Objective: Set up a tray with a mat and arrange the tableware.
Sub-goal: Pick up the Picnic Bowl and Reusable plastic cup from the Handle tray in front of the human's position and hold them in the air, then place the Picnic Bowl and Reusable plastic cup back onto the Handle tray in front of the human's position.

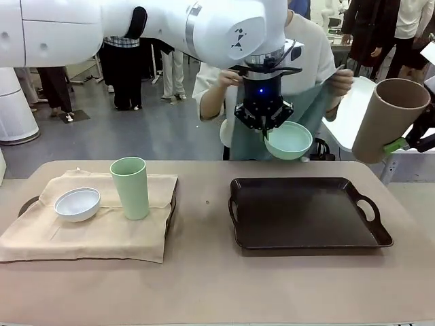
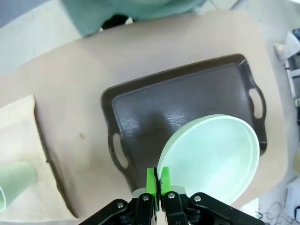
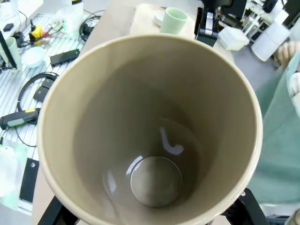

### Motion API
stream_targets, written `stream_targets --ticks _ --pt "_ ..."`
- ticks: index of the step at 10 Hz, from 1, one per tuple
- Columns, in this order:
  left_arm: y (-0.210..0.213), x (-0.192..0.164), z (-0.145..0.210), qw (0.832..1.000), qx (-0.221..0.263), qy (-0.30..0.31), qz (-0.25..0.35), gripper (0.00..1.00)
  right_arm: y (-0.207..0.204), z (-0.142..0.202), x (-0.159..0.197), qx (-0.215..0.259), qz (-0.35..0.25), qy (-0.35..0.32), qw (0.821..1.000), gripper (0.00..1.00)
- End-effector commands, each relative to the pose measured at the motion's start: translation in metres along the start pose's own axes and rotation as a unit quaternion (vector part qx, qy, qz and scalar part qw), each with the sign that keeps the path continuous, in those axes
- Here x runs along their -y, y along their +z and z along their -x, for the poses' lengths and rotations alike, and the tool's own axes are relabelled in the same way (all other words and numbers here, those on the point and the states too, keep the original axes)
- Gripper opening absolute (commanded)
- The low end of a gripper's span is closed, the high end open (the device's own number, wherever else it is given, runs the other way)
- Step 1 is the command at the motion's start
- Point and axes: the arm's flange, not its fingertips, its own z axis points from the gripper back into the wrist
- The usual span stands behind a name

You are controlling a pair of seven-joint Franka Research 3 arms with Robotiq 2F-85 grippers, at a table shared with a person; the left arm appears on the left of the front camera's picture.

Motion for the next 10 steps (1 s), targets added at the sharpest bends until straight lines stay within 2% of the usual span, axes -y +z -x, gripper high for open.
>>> stream_targets --ticks 1,10 --pt "-0.0079 -0.0039 -0.0046 1.000 -0.010 -0.003 0.009 0.00 0.0008 0.0025 -0.0002 -0.002 0.001 -0.001 1.000 0.22" --pt "-0.0079 -0.0039 -0.0046 1.000 -0.010 -0.003 0.009 0.00 0.0008 0.0025 -0.0002 -0.002 0.001 -0.001 1.000 0.22"
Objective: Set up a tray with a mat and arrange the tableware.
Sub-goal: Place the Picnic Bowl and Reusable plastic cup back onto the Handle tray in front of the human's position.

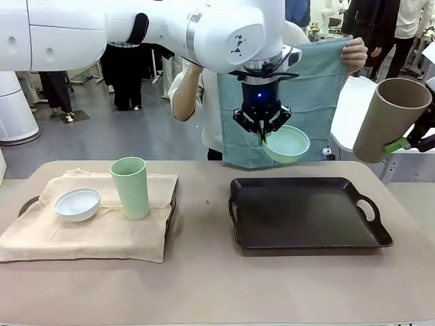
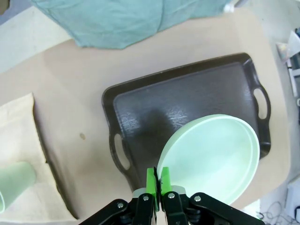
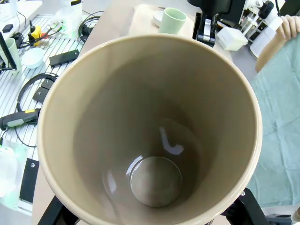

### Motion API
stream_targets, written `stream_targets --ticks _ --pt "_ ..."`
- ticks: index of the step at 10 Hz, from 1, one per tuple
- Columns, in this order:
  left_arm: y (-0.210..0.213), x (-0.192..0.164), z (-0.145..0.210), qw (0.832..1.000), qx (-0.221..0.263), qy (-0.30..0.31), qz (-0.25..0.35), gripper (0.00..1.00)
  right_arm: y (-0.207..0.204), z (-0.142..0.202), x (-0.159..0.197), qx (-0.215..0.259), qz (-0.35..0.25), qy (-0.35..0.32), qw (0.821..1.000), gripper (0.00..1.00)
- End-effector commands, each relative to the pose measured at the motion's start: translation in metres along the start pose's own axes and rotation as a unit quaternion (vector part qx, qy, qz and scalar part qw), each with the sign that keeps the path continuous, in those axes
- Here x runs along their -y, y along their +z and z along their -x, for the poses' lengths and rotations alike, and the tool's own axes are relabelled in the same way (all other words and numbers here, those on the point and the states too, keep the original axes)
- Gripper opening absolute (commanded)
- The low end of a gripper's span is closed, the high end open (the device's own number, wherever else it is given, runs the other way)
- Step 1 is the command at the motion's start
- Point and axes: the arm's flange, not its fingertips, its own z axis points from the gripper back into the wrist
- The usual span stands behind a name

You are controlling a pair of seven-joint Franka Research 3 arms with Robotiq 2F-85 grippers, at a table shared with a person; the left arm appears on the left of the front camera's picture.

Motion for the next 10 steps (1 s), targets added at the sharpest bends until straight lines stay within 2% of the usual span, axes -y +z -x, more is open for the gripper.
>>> stream_targets --ticks 1,10 --pt "0.0033 -0.0004 -0.0019 1.000 -0.003 -0.005 0.012 0.00 -0.0014 0.0004 0.0005 -0.003 -0.001 0.001 1.000 0.22" --pt "0.0033 -0.0004 -0.0019 1.000 -0.003 -0.005 0.012 0.00 -0.0014 0.0004 0.0005 -0.003 -0.001 0.001 1.000 0.22"
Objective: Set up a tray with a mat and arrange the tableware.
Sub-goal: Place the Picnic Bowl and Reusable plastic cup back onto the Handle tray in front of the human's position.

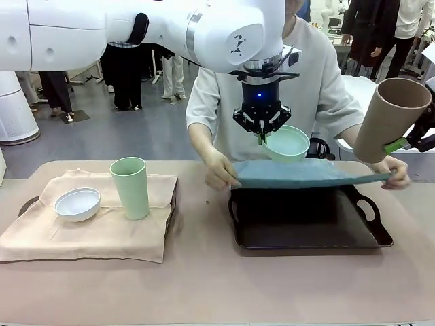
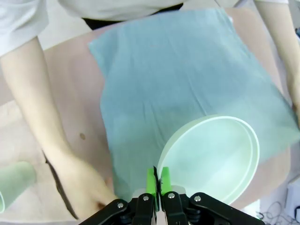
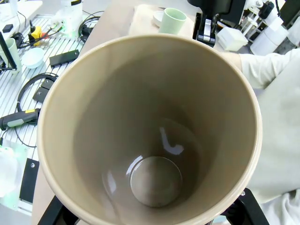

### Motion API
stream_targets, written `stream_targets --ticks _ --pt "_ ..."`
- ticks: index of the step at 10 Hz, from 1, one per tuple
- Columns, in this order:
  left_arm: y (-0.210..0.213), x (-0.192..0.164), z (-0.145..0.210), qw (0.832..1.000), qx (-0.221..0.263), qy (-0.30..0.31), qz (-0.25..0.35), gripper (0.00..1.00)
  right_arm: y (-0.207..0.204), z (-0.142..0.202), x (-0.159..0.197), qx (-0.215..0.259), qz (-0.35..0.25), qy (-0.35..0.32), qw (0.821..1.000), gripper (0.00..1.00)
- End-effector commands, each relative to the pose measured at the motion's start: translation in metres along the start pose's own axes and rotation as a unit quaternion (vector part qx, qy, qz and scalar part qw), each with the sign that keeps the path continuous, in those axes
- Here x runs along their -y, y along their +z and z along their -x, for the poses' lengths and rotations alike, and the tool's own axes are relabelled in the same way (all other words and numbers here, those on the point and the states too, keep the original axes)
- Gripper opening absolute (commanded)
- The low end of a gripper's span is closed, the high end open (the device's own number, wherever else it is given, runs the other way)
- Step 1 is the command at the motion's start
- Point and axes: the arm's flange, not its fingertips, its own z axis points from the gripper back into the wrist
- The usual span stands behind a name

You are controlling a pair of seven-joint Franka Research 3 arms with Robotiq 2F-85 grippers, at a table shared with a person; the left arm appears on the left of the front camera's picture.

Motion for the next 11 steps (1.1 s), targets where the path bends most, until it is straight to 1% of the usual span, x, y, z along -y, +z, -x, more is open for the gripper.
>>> stream_targets --ticks 1,11 --pt "0.0033 -0.0005 -0.0019 1.000 -0.003 -0.005 0.012 0.00 -0.0013 0.0005 0.0004 -0.003 -0.001 0.001 1.000 0.22" --pt "0.0033 -0.0005 -0.0019 1.000 -0.003 -0.005 0.012 0.00 -0.0013 0.0005 0.0004 -0.003 -0.001 0.001 1.000 0.22"
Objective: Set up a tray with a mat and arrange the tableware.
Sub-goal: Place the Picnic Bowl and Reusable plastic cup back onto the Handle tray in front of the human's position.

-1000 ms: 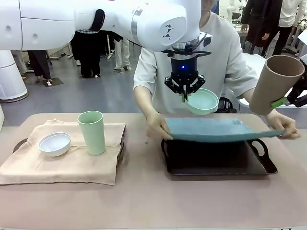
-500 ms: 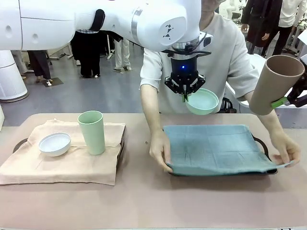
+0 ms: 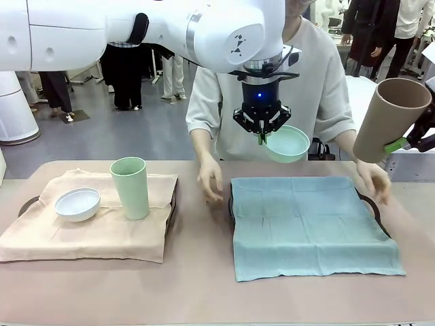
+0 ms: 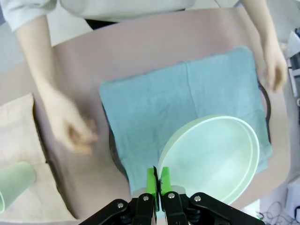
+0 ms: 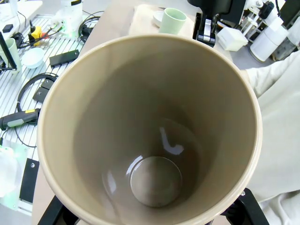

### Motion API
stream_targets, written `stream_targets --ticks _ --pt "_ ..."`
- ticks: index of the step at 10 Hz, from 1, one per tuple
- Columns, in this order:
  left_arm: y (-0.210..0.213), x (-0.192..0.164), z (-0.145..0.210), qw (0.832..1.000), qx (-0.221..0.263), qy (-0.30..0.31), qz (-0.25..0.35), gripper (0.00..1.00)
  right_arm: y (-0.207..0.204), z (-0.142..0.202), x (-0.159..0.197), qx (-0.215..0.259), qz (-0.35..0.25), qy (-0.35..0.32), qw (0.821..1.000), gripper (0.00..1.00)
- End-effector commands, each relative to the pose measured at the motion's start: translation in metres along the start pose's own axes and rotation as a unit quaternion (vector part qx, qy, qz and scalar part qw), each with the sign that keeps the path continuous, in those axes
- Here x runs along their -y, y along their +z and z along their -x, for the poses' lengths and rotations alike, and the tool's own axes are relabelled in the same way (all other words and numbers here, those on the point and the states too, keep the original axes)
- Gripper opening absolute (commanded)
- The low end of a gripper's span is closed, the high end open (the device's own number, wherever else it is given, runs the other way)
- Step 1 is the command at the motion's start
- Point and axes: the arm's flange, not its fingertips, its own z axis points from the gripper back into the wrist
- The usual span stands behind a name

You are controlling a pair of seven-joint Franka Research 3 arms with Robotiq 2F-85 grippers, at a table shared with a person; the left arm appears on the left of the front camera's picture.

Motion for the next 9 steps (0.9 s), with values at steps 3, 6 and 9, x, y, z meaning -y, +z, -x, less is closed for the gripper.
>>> stream_targets --ticks 3,6,9 --pt "0.0033 -0.0005 -0.0019 1.000 -0.003 -0.005 0.012 0.00 -0.0012 0.0005 0.0004 -0.004 -0.001 0.001 1.000 0.22" --pt "0.0033 -0.0005 -0.0019 1.000 -0.003 -0.005 0.012 0.00 -0.0012 0.0005 0.0004 -0.004 -0.001 0.001 1.000 0.22" --pt "0.0033 -0.0005 -0.0019 1.000 -0.003 -0.005 0.012 0.00 -0.0012 0.0005 0.0004 -0.004 -0.001 0.001 1.000 0.22"
